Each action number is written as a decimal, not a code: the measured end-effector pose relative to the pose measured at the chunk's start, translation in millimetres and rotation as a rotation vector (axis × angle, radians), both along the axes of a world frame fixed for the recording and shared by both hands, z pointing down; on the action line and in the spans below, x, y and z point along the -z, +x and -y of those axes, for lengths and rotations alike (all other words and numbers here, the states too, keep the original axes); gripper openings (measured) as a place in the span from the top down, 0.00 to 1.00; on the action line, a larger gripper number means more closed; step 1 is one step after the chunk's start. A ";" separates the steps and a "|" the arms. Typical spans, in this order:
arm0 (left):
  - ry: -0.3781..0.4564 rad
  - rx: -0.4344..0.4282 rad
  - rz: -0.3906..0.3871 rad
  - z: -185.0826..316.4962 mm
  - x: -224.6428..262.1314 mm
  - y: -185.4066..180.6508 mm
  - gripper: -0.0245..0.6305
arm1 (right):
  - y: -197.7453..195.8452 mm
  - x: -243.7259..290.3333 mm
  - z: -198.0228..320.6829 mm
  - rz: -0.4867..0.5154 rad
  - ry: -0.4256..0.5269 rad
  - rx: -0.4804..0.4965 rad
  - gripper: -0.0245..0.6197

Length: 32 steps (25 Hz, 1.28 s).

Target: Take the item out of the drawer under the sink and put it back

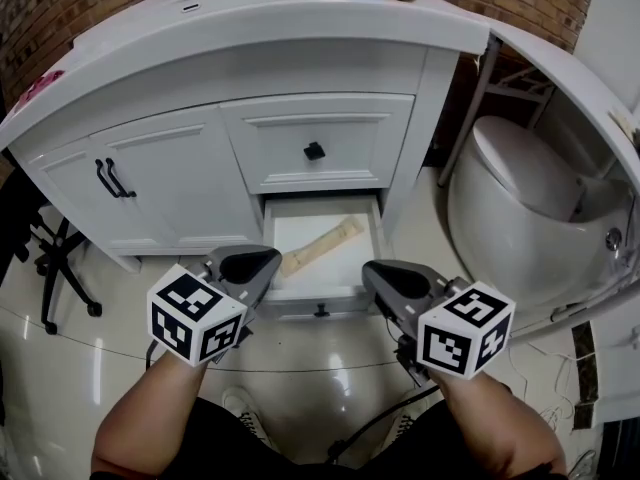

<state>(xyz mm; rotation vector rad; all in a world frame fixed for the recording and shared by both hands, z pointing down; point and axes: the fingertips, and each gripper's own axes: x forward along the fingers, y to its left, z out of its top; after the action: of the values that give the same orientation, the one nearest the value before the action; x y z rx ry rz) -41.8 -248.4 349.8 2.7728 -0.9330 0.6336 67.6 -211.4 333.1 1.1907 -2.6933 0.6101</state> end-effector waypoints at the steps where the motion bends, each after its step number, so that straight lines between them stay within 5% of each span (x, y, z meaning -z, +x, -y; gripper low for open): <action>1: 0.007 -0.011 0.019 4.6 0.5 3.9 0.95 | 1.6 -1.1 1.9 0.000 -0.002 -0.003 0.96; 18: -0.049 -0.288 0.563 89.2 -117.9 62.3 0.91 | 8.2 4.8 6.9 0.025 -0.003 -0.012 0.96; 25: -0.148 -0.348 0.649 105.6 -157.4 73.3 0.79 | 19.2 5.0 10.4 0.047 -0.015 -0.025 0.96; 32: -0.184 -0.339 0.732 112.0 -185.3 79.2 0.82 | 25.7 8.5 12.0 0.067 -0.016 -0.032 0.96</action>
<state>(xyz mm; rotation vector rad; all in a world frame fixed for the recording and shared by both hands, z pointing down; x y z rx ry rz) 37.3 -360.4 535.1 2.5532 -0.4385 1.7586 93.3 -223.4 324.6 1.2330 -2.7232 0.6871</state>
